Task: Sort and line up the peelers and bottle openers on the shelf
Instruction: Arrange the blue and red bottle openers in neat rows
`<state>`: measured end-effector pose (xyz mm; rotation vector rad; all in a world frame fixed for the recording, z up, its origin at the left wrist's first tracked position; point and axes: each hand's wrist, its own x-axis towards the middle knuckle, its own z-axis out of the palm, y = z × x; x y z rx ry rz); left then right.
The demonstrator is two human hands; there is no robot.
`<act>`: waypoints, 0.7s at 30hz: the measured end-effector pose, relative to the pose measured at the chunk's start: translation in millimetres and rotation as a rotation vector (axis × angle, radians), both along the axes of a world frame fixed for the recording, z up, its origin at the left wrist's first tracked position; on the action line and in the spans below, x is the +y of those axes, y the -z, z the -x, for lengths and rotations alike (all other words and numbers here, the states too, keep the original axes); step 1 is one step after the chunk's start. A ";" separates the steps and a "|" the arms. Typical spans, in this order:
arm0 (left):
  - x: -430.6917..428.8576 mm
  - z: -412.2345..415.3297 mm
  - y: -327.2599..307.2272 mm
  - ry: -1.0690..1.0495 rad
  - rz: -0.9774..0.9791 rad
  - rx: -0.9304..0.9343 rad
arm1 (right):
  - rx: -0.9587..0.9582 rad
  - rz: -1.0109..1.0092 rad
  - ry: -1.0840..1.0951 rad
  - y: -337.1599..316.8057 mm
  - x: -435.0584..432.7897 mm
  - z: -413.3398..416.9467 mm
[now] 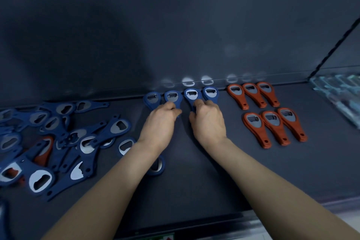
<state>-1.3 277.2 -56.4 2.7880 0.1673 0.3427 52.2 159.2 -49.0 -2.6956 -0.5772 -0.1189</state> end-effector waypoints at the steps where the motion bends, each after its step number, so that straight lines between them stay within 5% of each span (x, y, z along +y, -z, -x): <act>1: 0.5 -0.1 0.8 -0.002 -0.004 0.001 | 0.003 0.001 0.000 -0.1 -0.3 -0.3; 6: -1.5 2.0 -0.5 -0.011 -0.030 0.000 | 0.022 -0.004 0.003 0.5 -1.1 -0.1; 11: 1.5 14.8 -6.4 -0.197 0.048 -0.210 | -0.119 -0.001 -0.078 -3.9 -3.8 3.2; 14: 6.3 16.4 -7.2 -0.343 0.142 -0.121 | -0.066 -0.064 -0.178 -10.0 9.2 9.8; 21: 7.1 18.7 -4.8 -0.329 0.174 -0.084 | -0.012 0.062 -0.213 0.2 27.7 15.2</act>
